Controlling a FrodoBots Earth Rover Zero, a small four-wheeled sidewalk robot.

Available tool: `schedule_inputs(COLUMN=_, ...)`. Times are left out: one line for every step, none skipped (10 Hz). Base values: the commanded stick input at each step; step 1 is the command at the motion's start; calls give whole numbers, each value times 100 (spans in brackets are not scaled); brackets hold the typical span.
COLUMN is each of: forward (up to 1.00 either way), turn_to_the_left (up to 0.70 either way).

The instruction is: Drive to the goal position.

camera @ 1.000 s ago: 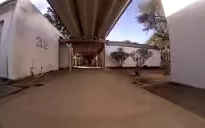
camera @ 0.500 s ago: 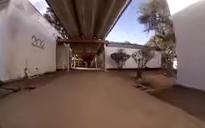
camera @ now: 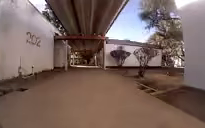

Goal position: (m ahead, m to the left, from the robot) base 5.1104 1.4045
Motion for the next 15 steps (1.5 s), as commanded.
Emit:
schedule_inputs(forward=70, turn_to_the_left=0)
schedule_inputs(forward=70, turn_to_the_left=0)
schedule_inputs(forward=70, turn_to_the_left=0)
schedule_inputs(forward=70, turn_to_the_left=0)
schedule_inputs(forward=70, turn_to_the_left=0)
schedule_inputs(forward=70, turn_to_the_left=0)
schedule_inputs(forward=70, turn_to_the_left=0)
schedule_inputs(forward=70, turn_to_the_left=0)
schedule_inputs(forward=70, turn_to_the_left=35)
schedule_inputs(forward=70, turn_to_the_left=35)
schedule_inputs(forward=70, turn_to_the_left=35)
schedule_inputs(forward=70, turn_to_the_left=18)
schedule_inputs(forward=70, turn_to_the_left=0)
schedule_inputs(forward=70, turn_to_the_left=0)
schedule_inputs(forward=70, turn_to_the_left=0)
